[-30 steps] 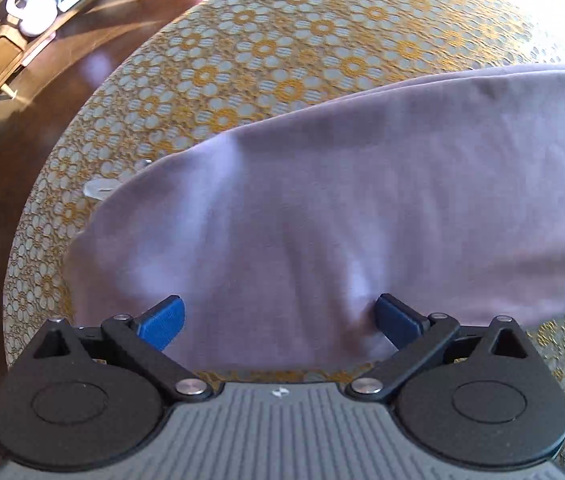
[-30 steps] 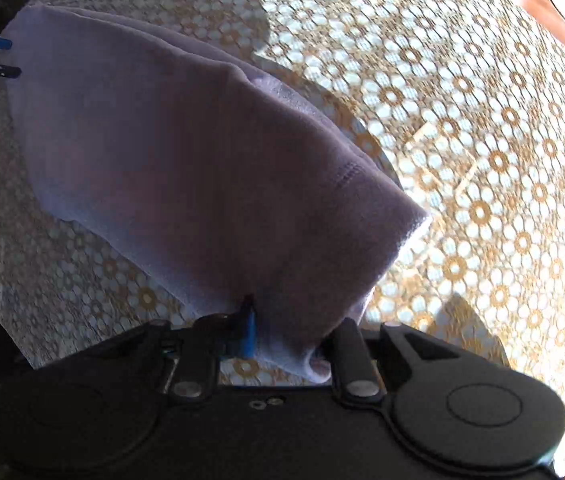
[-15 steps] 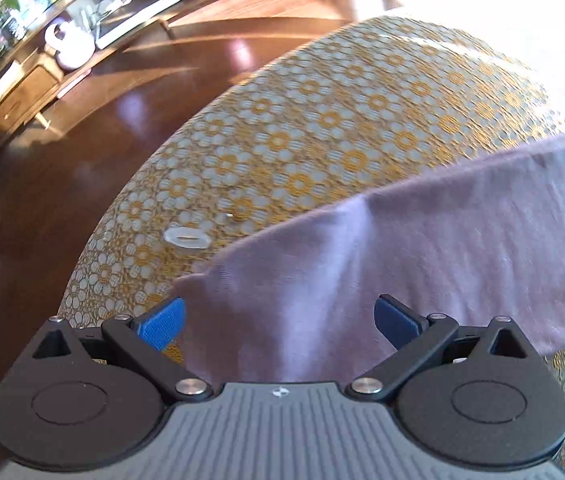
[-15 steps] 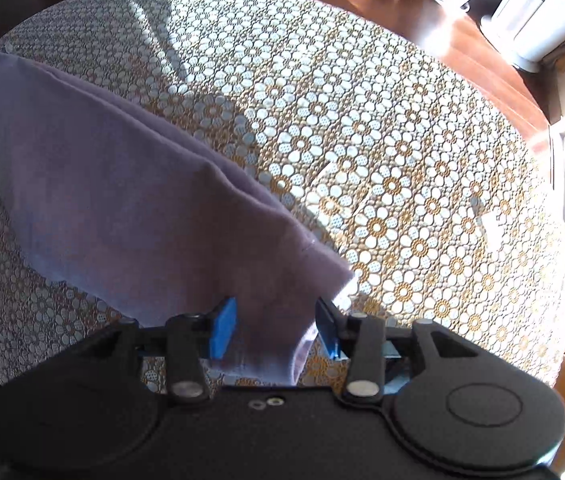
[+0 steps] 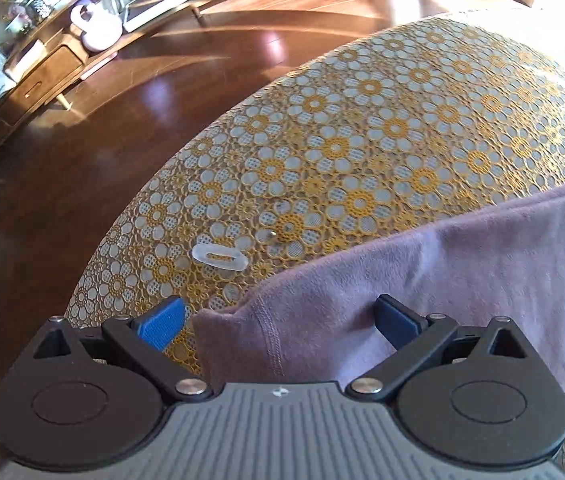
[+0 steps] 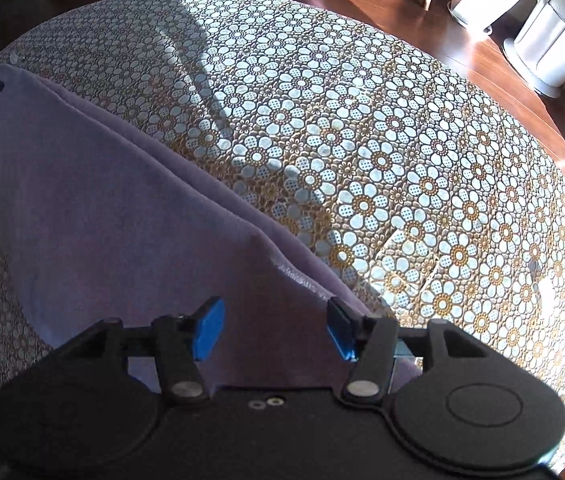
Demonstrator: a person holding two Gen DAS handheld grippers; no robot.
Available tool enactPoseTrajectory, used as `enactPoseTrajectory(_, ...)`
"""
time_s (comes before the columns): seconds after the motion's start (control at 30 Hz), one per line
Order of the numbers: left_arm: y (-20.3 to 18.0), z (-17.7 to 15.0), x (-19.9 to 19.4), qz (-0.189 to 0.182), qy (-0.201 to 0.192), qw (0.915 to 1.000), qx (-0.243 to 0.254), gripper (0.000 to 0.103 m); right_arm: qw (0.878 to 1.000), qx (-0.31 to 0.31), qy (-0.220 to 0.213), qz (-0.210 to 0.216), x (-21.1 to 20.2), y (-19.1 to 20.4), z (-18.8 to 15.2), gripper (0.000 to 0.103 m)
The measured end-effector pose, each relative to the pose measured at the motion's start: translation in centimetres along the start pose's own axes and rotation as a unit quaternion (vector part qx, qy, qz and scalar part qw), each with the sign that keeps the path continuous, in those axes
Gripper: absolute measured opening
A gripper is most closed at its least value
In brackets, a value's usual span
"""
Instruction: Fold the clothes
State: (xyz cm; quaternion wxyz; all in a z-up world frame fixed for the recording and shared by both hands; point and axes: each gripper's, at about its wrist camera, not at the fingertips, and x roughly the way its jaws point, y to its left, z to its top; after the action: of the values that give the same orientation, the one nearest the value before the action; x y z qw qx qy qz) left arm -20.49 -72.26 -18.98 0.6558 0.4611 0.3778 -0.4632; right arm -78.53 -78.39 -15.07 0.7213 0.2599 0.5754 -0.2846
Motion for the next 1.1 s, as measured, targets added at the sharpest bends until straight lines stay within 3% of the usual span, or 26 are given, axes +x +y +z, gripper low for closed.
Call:
enactPoseTrajectory(0.13, 0.9, 0.8, 1.3, 0.022, 0.012, 0.9989, -0.039, 0.103, 1.000, -0.014, -0.010, 0.010, 1.4, 0.9, 1.7, 0.103)
enactPoseTrajectory(0.37, -0.7, 1.4, -0.5, 0.054, -0.015, 0.9984, -0.005, 0.103, 0.999, -0.043, -0.002, 0.014, 4.1, 2.2, 3.8, 0.103)
enactPoseTrajectory(0.57, -4.4, -0.8, -3.4, 0.004, -0.043, 0.9990, 0.006, 0.102, 0.998, -0.058, 0.022, 0.013, 5.5, 2.7, 3.4, 0.103)
enactPoseTrajectory(0.73, -6.3, -2.5, -3.5, 0.006, -0.051, 0.9985, 0.021, 0.102, 0.997, -0.064, -0.020, 0.022, 4.4, 3.6, 3.8, 0.103)
enactPoseTrajectory(0.87, -7.5, -2.3, -3.9, -0.015, -0.062, 0.9976, 0.026, 0.102, 0.996, -0.086, -0.012, 0.034, 5.1, 4.5, 4.4, 0.103)
enactPoseTrajectory(1.1, -8.3, -2.1, -1.8, -0.012, -0.029, 0.9990, 0.032, 0.103, 0.995, -0.100, -0.005, 0.027, 5.9, 5.3, 4.6, 0.103)
